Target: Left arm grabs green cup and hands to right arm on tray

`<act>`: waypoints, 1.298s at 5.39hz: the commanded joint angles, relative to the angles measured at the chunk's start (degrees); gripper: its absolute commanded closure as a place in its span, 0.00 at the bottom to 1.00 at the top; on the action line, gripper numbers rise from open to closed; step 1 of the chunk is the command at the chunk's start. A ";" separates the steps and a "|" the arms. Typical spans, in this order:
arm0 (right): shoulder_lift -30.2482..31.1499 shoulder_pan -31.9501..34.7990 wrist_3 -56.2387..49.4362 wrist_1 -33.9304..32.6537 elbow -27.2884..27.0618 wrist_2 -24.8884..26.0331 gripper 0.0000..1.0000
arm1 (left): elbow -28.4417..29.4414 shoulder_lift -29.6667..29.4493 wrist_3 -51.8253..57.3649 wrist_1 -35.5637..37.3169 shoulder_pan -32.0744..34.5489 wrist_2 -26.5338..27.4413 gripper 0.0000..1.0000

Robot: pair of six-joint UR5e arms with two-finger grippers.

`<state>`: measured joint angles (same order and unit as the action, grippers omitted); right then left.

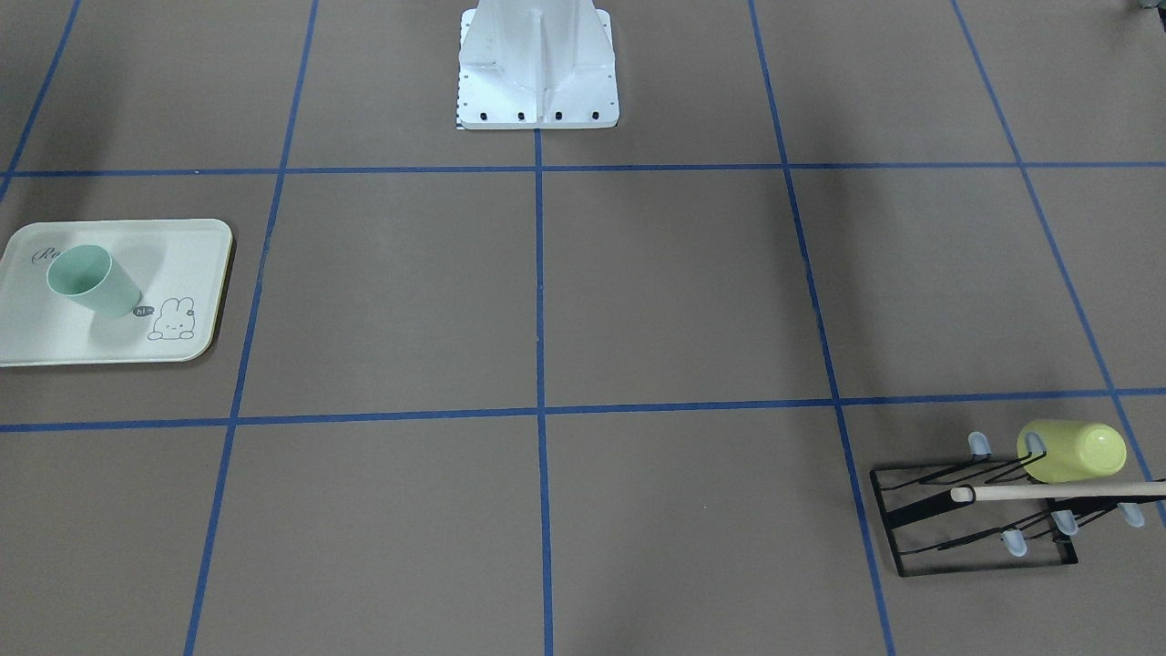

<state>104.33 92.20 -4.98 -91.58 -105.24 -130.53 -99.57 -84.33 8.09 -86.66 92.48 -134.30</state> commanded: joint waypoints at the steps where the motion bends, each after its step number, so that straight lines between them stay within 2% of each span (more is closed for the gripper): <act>1: 0.00 0.00 0.15 0.00 -0.05 0.02 0.00 | -0.01 0.04 0.00 0.00 0.07 0.00 0.00; 7: -0.26 -0.70 0.24 0.00 -0.31 -0.07 0.00 | -0.09 0.13 0.00 0.00 0.16 0.00 0.00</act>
<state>104.12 91.72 -4.80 -91.58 -105.54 -130.61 -99.65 -84.20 8.09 -86.66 92.61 -134.30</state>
